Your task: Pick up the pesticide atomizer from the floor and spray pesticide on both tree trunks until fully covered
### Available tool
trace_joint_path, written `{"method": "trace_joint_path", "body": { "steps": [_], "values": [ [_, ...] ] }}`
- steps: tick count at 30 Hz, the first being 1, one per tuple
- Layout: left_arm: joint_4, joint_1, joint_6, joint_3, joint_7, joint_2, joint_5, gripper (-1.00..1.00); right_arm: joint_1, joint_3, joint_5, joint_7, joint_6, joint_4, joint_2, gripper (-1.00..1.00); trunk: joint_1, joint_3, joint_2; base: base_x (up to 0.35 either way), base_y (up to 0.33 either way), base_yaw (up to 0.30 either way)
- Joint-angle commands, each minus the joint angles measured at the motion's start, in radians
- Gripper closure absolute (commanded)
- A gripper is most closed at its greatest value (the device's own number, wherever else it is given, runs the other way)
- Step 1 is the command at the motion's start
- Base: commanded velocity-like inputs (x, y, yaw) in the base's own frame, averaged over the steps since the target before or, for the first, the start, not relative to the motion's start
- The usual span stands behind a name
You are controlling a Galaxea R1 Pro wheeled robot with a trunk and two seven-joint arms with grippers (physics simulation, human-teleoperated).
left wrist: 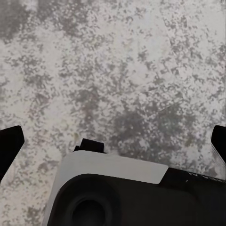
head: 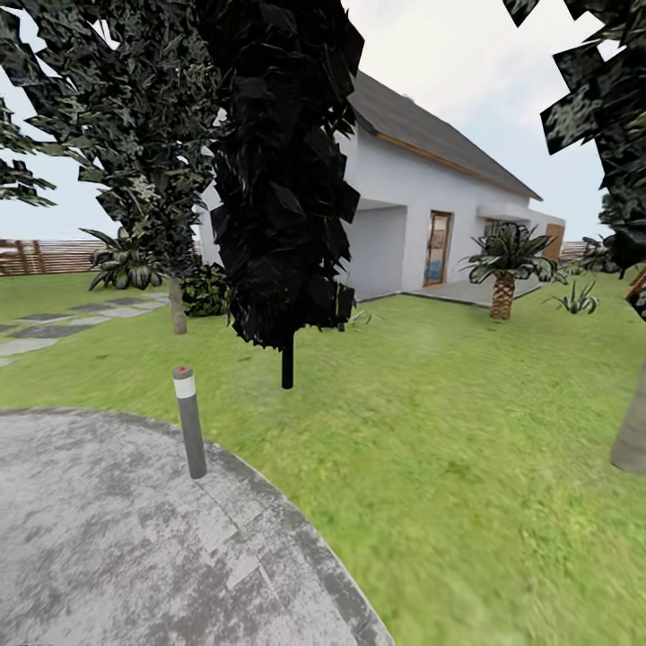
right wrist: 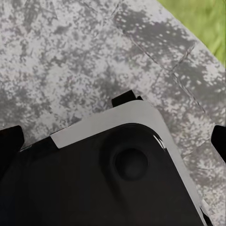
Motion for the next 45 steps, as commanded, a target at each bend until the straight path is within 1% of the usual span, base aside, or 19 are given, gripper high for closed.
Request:
{"method": "trace_joint_path", "body": {
  "steps": [1, 23, 31, 45],
  "values": [
    [0.002, -0.001, -0.002, 0.004, -0.009, 0.000, 0.008, -1.00, 0.000, -0.007, 0.001, 0.006, -0.003, 0.000, 0.000, -1.00, 0.001, -0.001, -0.001, 0.333, 0.000, 0.285],
    [0.002, -0.001, -0.002, 0.004, -0.009, 0.000, 0.007, -1.00, 0.000, -0.007, 0.001, 0.006, -0.003, 0.000, 0.000, -1.00, 0.001, -0.001, -0.001, 0.333, 0.000, 0.285],
    [0.002, -0.001, -0.002, 0.004, -0.009, 0.000, 0.007, -1.00, 0.000, -0.007, 0.003, 0.006, -0.003, -0.001, 0.005, -1.00, 0.001, -0.001, -0.001, 0.332, 0.000, 0.284],
    [0.002, -0.001, -0.002, 0.004, -0.009, 0.000, 0.007, -1.00, 0.000, -0.007, 0.003, 0.006, -0.003, -0.001, 0.006, -1.00, 0.001, -0.001, -0.001, 0.332, 0.000, 0.284]
  ]
}}
